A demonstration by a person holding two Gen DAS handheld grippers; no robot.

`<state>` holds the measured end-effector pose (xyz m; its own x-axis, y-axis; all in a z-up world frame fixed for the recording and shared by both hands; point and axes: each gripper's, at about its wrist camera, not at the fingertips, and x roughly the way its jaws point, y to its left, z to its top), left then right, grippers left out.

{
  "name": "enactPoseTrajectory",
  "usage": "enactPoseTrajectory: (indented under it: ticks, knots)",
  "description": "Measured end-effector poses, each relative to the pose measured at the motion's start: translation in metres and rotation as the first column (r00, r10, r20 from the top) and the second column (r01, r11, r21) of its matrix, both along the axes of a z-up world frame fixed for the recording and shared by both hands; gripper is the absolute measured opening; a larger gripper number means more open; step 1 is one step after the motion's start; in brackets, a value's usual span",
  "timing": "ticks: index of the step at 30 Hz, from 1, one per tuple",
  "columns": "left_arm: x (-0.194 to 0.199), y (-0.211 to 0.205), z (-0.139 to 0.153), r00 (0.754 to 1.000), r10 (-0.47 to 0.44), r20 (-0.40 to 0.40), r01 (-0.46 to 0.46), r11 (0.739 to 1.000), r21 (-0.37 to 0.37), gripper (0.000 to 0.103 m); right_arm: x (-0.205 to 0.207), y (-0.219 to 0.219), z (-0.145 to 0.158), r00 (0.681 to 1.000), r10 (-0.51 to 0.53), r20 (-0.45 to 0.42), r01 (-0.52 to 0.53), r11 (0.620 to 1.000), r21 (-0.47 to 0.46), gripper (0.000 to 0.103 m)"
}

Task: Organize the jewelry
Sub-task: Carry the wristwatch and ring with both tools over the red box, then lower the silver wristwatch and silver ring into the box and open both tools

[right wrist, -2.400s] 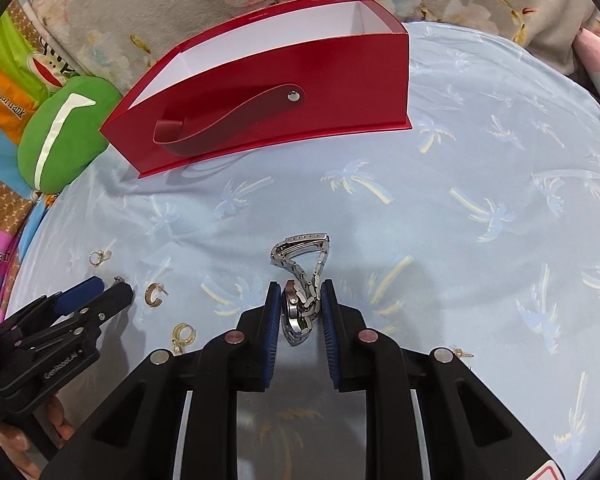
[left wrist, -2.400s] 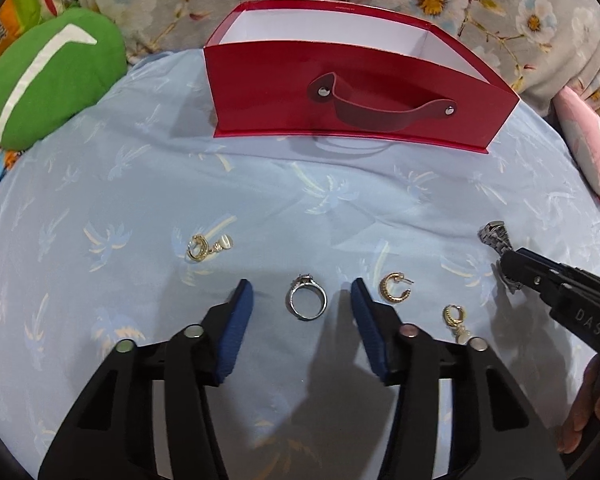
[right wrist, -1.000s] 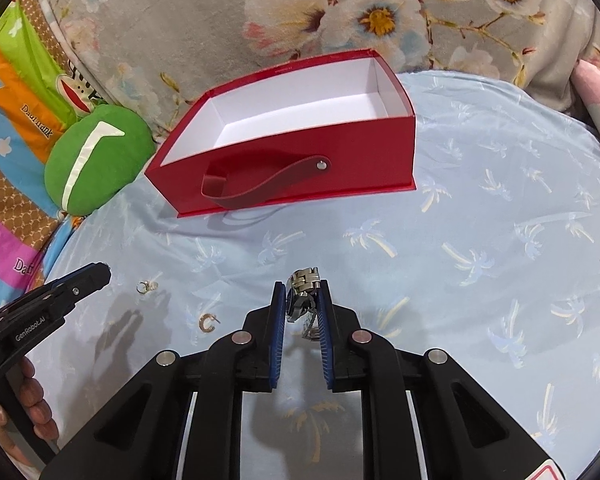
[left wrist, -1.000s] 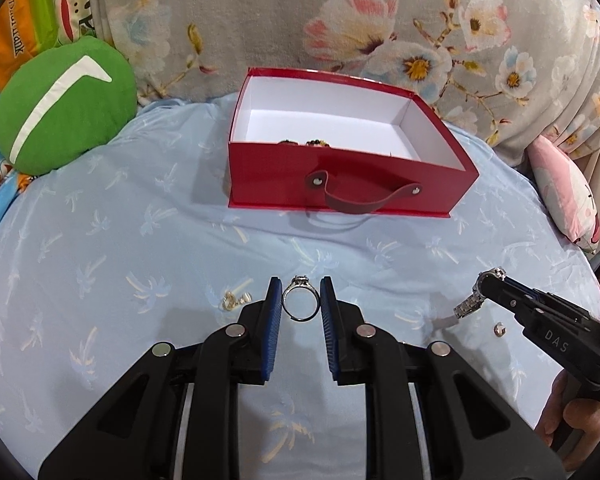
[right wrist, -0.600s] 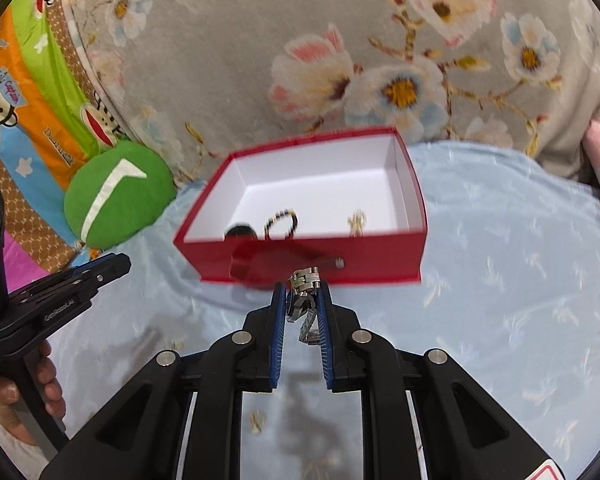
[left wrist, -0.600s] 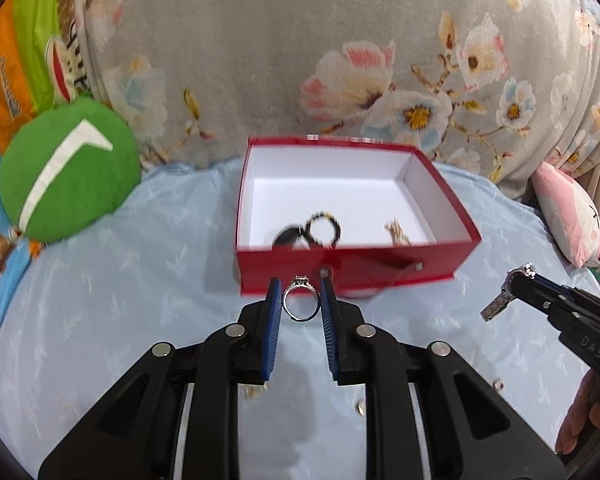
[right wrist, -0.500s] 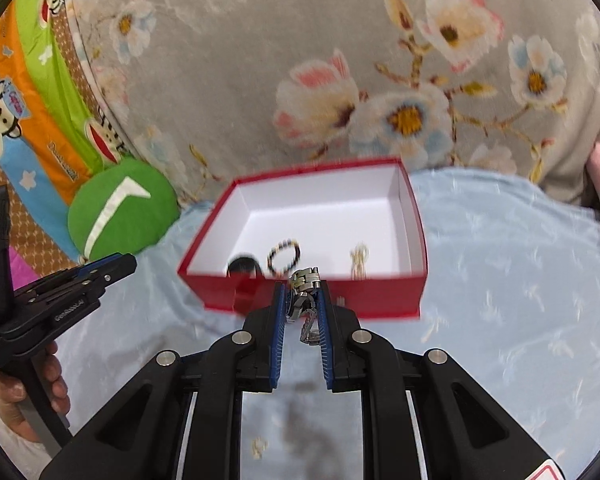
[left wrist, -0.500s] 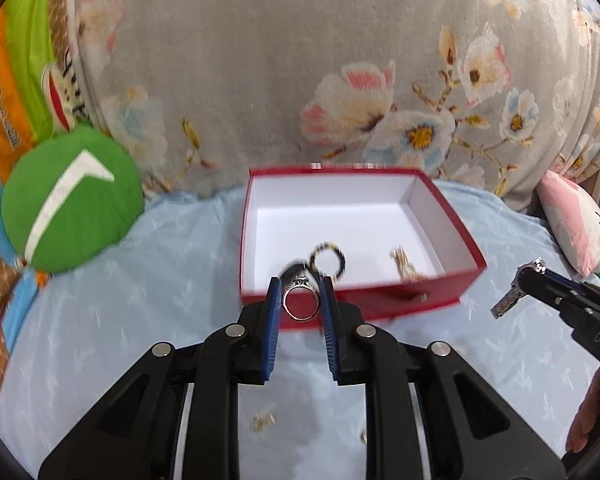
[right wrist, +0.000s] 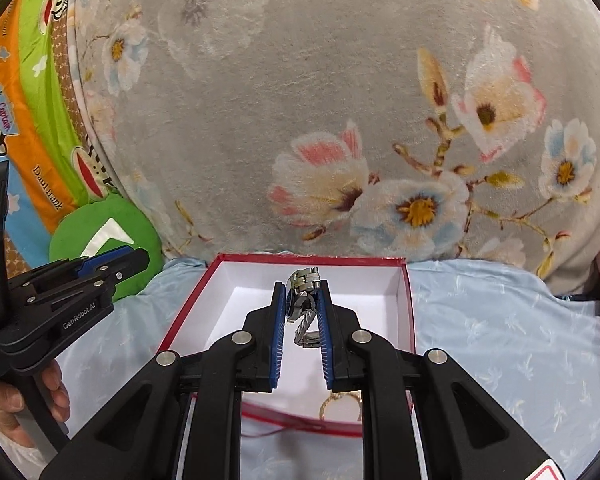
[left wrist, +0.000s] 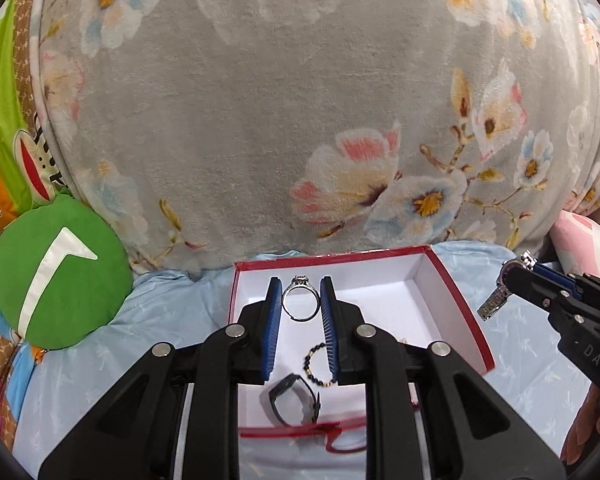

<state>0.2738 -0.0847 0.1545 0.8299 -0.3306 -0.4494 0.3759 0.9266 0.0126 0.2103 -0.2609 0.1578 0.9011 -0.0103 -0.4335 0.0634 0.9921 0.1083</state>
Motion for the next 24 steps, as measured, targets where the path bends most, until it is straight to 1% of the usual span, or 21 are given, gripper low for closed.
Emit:
enactPoseTrajectory:
  ticks: [5, 10, 14, 22, 24]
  knots:
    - [0.037, -0.015, -0.012, 0.999, 0.011, -0.042, -0.011, 1.0, 0.002, 0.019, 0.032, -0.009, -0.004, 1.0, -0.011, -0.019, 0.011, 1.0, 0.003, 0.014]
    - [0.067, -0.028, -0.031, 0.997, 0.032, -0.075, -0.03, 0.999, 0.026, 0.019, 0.063, -0.018, -0.019, 0.998, -0.02, -0.055, 0.02, 1.0, 0.007, 0.014]
    - [0.089, -0.039, -0.049, 0.993, 0.051, -0.103, -0.045, 0.997, 0.059, 0.019, 0.086, -0.025, -0.034, 0.996, -0.027, -0.084, 0.028, 0.999, 0.015, 0.014]
    - [0.118, -0.053, -0.077, 0.989, 0.072, -0.126, -0.061, 0.994, 0.089, 0.019, 0.118, -0.034, -0.062, 0.991, -0.042, -0.129, 0.042, 0.999, -0.003, 0.015]
    - [0.125, -0.056, -0.082, 0.988, 0.086, -0.131, -0.073, 0.992, 0.101, 0.02, 0.124, -0.035, -0.067, 0.989, -0.048, -0.14, 0.047, 0.999, -0.014, 0.017]
